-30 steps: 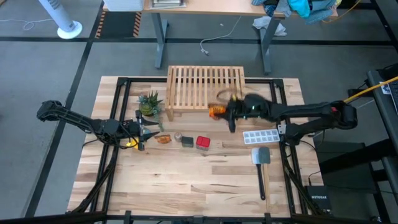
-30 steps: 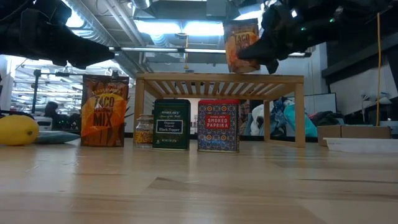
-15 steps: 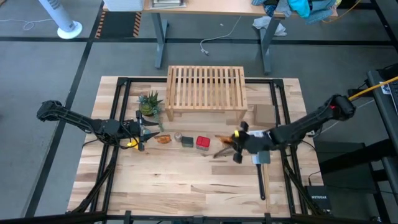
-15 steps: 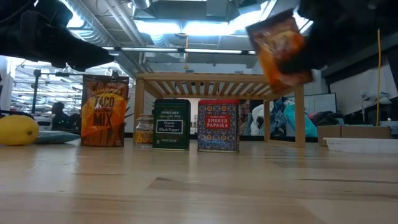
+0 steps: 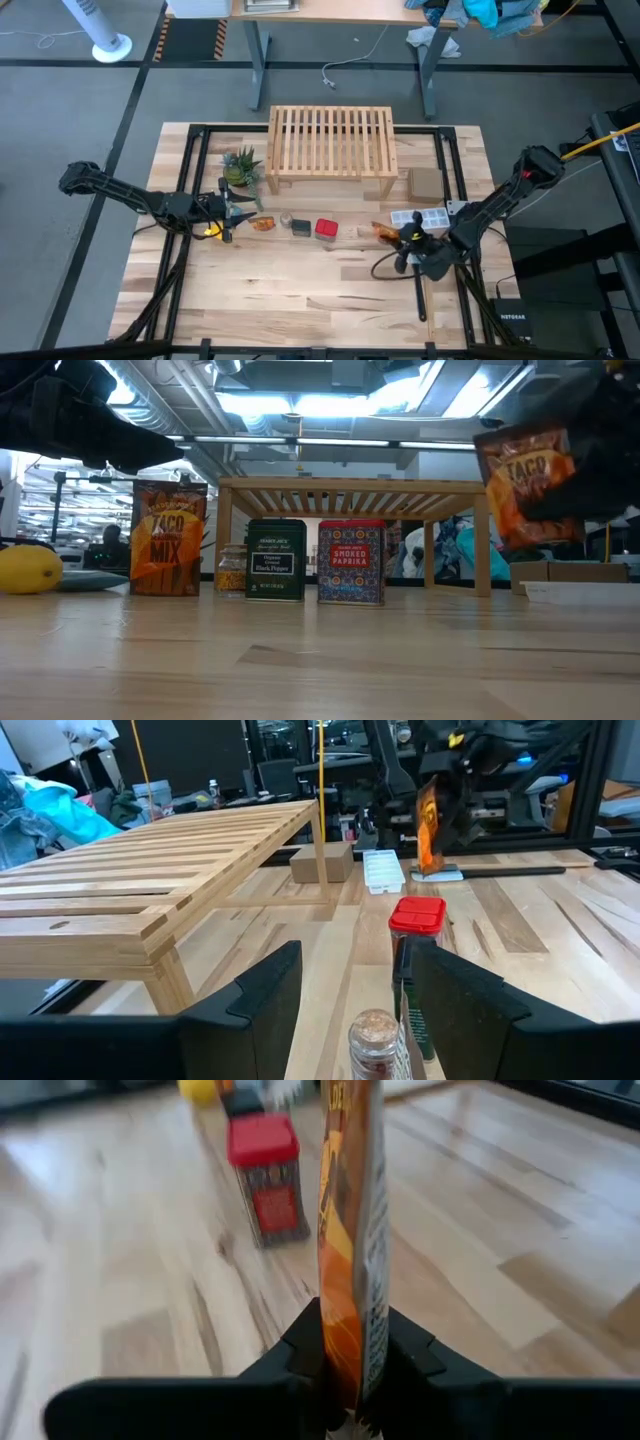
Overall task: Shelf spices
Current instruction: Remove the orange seasoning pack from the shelf
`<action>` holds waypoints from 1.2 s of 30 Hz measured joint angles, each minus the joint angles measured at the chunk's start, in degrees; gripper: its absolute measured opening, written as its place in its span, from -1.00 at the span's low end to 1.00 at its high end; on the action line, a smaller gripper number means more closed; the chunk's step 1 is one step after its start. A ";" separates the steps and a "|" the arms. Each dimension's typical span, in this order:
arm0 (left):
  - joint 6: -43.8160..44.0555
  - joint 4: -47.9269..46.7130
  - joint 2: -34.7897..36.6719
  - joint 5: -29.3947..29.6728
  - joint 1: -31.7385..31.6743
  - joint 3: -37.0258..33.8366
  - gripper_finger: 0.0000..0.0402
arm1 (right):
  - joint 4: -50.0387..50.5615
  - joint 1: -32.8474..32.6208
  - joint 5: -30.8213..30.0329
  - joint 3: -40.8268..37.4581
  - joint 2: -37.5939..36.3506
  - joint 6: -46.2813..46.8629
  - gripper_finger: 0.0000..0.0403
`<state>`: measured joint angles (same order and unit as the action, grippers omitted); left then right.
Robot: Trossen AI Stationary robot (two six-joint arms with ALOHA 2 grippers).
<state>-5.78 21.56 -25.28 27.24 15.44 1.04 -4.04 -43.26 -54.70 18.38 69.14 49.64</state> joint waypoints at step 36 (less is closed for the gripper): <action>0.85 -0.04 0.01 -0.01 0.00 0.00 -0.09 | -59.83 14.57 13.50 -5.46 30.12 -24.69 -0.74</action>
<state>-4.93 21.52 -25.27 27.23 15.44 1.04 -63.87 -28.69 -41.21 12.92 99.27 24.95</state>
